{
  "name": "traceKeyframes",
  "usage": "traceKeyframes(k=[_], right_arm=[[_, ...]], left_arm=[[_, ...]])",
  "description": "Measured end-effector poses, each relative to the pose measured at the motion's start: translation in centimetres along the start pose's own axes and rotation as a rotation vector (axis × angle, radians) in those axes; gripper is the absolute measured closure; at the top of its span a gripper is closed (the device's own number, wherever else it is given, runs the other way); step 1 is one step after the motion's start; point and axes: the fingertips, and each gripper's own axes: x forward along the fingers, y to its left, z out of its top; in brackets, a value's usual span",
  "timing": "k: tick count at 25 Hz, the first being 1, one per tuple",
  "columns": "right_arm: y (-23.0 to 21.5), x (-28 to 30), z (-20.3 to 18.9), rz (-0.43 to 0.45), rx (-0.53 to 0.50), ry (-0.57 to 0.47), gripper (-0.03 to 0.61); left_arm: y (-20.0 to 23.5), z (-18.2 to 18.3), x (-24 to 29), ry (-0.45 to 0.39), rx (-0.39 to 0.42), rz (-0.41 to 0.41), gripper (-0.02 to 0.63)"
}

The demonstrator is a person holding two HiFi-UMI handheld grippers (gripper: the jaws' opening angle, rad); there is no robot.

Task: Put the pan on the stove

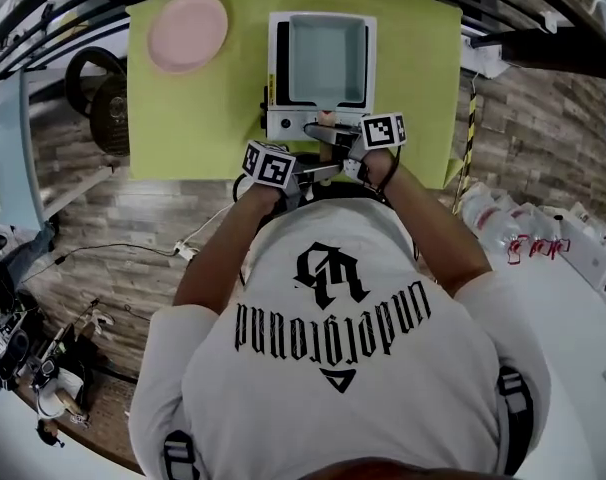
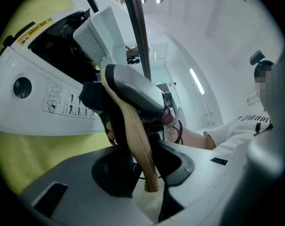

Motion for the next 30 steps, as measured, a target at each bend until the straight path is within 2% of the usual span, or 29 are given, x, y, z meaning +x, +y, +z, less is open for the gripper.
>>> traceKeyframes(k=[8,18,23,26,28,30], right_arm=[[-1.8,0.4,0.1,-0.017,0.003,0.011,0.448],[-2.4,0.5,0.3,-0.023,0.021,-0.015,0.451],[-2.2,0.6,0.3,-0.022,0.007,-0.014,0.438],[-1.9,0.8,0.4,-0.022,0.004,-0.018,0.376],[-1.9,0.9,0.5,-0.03,0.007,-0.025,0.314],[-2.2,0.7,0.6,-0.053,0.006,-0.031,0.283]], left_arm=[[2.3,-0.2,0.4,0.014,-0.003,0.027,0.48],[2.5,-0.1,0.5,0.022,-0.029,-0.018,0.479],[2.9,0.0,0.3,0.018,-0.031,-0.007,0.458],[3.0,0.1,0.0,0.008,-0.033,-0.005,0.442],[2.9,0.2,-0.3,-0.001,-0.045,-0.009,0.405],[2.8,0.3,-0.6,-0.016,-0.056,-0.014,0.369]])
